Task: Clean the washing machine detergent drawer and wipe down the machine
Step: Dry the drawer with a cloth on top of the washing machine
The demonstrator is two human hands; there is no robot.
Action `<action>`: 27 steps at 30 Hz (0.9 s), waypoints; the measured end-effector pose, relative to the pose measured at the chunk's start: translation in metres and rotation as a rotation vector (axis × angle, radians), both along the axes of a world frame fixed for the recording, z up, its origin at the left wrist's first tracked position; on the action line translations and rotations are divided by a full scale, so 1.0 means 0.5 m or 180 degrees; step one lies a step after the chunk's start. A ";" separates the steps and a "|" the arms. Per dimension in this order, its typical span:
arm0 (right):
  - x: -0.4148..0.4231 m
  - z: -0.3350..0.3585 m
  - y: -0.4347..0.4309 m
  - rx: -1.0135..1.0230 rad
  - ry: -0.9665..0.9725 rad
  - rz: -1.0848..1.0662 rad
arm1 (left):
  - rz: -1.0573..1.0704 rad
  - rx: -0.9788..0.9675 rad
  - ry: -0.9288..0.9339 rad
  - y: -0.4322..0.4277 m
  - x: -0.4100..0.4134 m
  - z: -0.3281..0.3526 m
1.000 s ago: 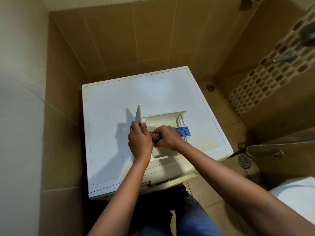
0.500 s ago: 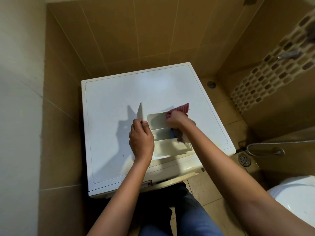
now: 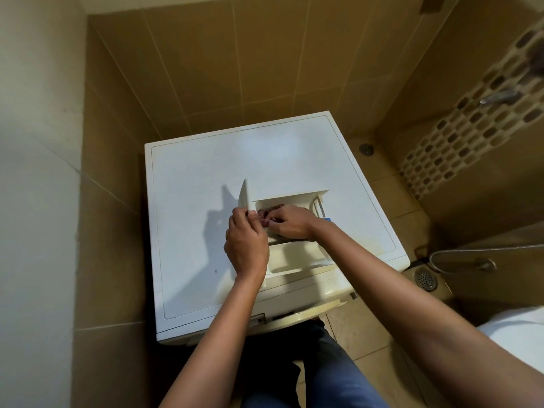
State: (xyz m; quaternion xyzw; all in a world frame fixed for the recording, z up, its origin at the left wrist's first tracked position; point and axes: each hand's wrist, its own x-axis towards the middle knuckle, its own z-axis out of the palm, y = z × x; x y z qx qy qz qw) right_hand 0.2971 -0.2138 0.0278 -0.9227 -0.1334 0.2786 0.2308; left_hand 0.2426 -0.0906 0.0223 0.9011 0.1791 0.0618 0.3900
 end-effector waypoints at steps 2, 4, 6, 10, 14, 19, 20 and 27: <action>-0.006 -0.002 -0.032 -0.0174 0.0080 0.0069 | 0.0022 0.0111 0.0065 -0.002 -0.001 0.002; -0.002 0.000 -0.057 -0.0488 0.0123 0.0024 | 0.0019 0.0158 0.0064 -0.004 -0.002 0.003; 0.008 -0.002 -0.071 -0.0791 0.0129 -0.0316 | -0.0016 0.0190 0.0016 -0.003 -0.003 0.001; 0.006 -0.027 -0.047 -0.1279 0.0084 -0.0428 | -0.0041 0.0226 -0.0021 0.002 -0.003 -0.002; 0.002 -0.039 -0.015 -0.1465 -0.0093 -0.0375 | -0.0052 0.0270 0.0008 -0.002 -0.003 0.000; -0.001 -0.037 -0.022 -0.1092 -0.0490 -0.0424 | 0.0075 0.0221 0.0090 -0.008 -0.004 0.007; -0.001 -0.036 -0.026 -0.1064 -0.0573 -0.0357 | 0.0091 0.0209 0.0104 -0.010 -0.004 0.008; -0.025 -0.042 -0.086 0.0870 -0.0756 -0.1789 | 0.0027 0.0171 0.0119 -0.013 -0.009 0.023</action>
